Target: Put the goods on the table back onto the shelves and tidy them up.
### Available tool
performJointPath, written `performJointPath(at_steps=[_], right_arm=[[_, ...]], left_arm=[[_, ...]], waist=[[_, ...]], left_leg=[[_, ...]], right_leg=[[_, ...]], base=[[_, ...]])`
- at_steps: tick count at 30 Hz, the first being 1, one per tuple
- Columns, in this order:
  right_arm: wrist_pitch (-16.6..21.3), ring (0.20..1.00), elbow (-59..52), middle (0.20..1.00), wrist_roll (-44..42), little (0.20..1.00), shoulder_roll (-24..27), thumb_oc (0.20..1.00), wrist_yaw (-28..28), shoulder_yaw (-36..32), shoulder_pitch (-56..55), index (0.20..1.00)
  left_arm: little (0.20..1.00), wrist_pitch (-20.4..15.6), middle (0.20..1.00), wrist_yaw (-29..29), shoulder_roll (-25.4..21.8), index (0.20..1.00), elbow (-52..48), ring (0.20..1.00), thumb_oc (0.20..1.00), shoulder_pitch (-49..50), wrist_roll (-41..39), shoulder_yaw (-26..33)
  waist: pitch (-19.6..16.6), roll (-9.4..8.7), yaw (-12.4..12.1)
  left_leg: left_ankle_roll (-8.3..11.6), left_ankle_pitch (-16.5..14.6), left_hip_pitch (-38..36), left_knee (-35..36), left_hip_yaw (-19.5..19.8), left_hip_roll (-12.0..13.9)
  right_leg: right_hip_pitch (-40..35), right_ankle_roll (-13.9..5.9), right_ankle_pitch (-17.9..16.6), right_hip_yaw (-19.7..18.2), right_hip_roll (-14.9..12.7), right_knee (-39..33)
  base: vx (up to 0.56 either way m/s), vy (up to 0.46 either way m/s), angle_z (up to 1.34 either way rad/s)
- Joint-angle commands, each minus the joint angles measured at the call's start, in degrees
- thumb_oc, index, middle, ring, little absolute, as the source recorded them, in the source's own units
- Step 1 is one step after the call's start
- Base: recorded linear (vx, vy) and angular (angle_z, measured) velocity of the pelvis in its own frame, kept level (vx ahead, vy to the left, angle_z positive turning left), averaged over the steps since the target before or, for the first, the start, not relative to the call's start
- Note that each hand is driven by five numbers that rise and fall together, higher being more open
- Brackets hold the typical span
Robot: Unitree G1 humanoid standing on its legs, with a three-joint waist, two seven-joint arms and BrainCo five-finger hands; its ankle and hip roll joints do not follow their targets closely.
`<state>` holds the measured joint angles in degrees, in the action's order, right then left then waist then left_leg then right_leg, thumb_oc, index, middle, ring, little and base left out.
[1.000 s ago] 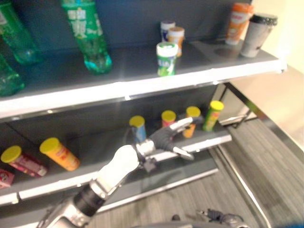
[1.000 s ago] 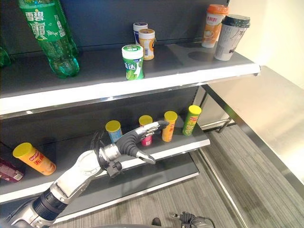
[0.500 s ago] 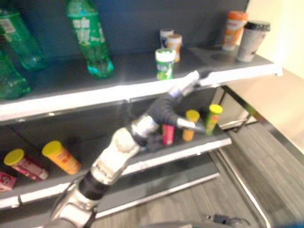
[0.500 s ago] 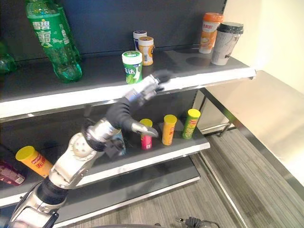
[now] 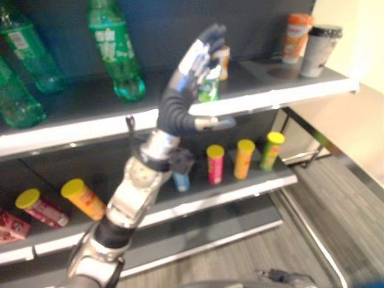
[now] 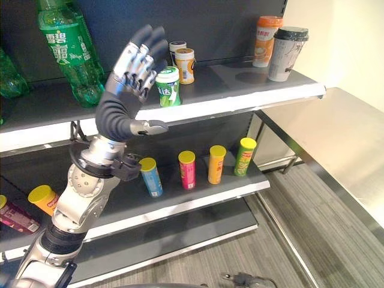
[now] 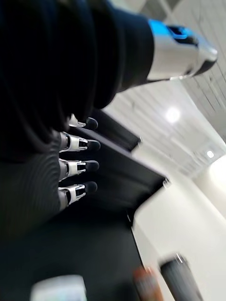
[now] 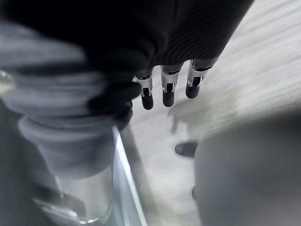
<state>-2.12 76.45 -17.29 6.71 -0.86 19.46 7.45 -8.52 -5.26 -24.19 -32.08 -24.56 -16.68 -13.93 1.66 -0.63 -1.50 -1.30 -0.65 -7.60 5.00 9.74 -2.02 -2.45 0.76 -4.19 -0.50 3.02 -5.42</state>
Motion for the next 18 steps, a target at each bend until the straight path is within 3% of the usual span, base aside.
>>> performJointPath(at_steps=[1,18], right_arm=[[-0.07,1.0,6.02,1.0,1.44,1.0,0.32,1.0,0.2,-0.03,-0.84,1.0],[0.21,1.0,6.5,1.0,4.42,1.0,4.13,1.0,-1.72,-2.54,-2.48,1.0]], left_arm=[[1.0,-3.61,1.0,-4.75,-0.73,1.0,2.66,1.0,1.0,-4.84,2.77,4.1],[1.0,-4.03,1.0,-8.18,-3.81,1.0,4.87,1.0,1.0,7.21,9.09,16.72]], waist=[[-0.74,-2.4,-0.03],[-0.32,-3.25,-1.04]], left_leg=[[2.68,-5.83,-0.45,0.0,-0.46,3.16],[2.75,-5.79,-0.51,0.0,-0.22,3.34]], right_leg=[[-3.23,-4.99,3.68,-3.8,-3.62,0.42],[-3.51,-4.73,4.08,-2.98,-3.62,0.42]], base=[[-0.01,-0.017,-0.16],[0.0,-0.002,0.0]])
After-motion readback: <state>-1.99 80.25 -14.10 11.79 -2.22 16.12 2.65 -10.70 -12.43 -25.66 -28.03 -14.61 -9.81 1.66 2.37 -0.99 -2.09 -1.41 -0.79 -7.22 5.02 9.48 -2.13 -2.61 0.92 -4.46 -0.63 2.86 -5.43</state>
